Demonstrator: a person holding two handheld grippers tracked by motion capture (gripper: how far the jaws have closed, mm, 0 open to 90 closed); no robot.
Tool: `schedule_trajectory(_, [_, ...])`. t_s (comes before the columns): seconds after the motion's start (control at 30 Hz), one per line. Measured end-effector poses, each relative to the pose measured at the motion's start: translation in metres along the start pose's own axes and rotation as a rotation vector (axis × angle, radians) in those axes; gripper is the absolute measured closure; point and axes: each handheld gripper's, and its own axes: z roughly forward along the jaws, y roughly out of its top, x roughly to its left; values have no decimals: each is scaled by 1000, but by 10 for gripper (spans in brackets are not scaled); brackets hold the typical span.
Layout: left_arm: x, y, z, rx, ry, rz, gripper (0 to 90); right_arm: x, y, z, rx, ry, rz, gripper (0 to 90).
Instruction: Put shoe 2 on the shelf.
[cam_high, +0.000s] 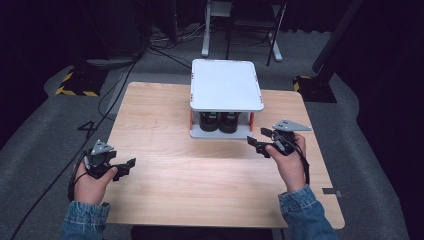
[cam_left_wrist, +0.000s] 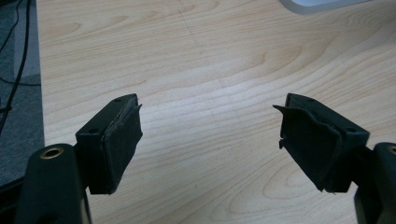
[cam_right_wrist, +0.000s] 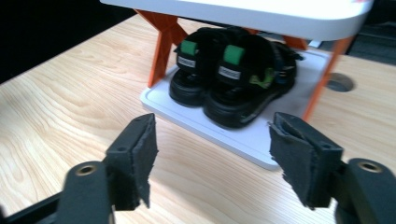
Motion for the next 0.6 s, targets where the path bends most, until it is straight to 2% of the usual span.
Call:
schedule_trajectory(0.07, [1, 1, 0, 7, -9, 1, 208, -6, -1, -10, 12, -9, -2, 290])
schedule_trajectory(0.13, [3, 3, 0, -6, -4, 2, 207, -12, -4, -20, 22, -13, 8, 264])
schedule_trajectory(0.3, [9, 6, -4, -30, 6, -18, 213, -37, -19, -38, 52, -38, 21, 223])
schedule_trajectory(0.43, [11, 6, -3, -22, -3, -13, 209, -56, -32, -52, 62, -67, 58, 198])
schedule_trajectory(0.53, [14, 5, 0, -4, 5, 14, 208, -64, -38, -62, 62, -80, 79, 177])
schedule_trajectory(0.6, [15, 4, 1, 6, 11, 12, 208, -70, -43, -68, 65, -95, 91, 177])
